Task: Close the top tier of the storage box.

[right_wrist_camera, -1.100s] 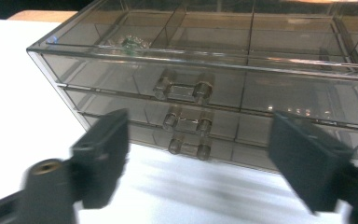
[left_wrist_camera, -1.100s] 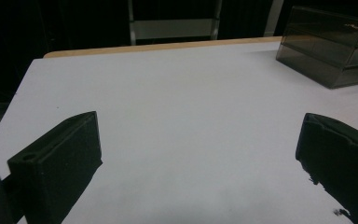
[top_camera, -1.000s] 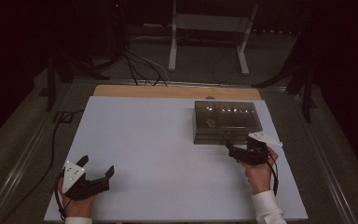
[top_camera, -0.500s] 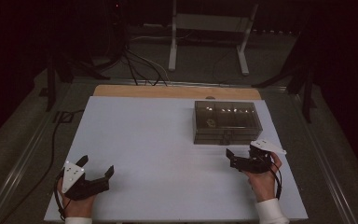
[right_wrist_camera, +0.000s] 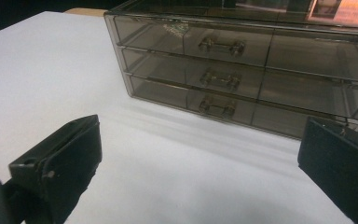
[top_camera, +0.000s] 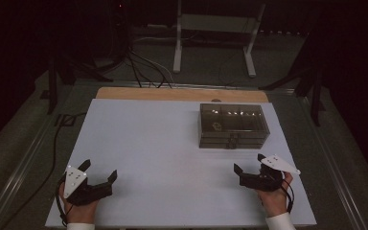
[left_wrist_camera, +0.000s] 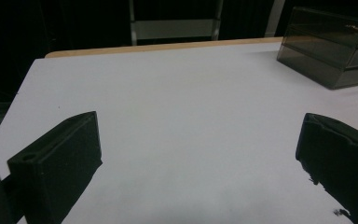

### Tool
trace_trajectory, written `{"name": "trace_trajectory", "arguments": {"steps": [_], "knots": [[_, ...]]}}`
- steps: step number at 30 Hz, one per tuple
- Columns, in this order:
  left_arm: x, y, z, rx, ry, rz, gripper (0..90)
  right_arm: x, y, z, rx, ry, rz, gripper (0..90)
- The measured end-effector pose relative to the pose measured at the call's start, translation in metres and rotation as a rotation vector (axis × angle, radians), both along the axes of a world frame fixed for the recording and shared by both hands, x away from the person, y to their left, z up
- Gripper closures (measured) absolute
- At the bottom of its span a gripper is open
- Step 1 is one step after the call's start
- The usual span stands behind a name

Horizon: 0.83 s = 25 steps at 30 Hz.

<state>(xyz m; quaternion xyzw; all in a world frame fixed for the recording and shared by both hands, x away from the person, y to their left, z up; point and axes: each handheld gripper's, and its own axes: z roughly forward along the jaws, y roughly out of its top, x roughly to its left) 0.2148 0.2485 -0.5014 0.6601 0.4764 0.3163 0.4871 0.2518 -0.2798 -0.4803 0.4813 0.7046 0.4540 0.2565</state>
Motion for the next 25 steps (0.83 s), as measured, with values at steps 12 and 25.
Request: {"name": "trace_trajectory", "arguments": {"steps": [12, 25], "knots": [[0.001, -0.001, -0.001, -0.003, 0.017, -0.017, 1.0, -0.018, -0.015, -0.003, 0.028, -0.05, 0.005, 0.0], [0.003, -0.004, -0.002, 0.012, 0.034, -0.038, 1.0, -0.025, -0.021, -0.005, 0.041, -0.089, 0.007, 0.0]]}}
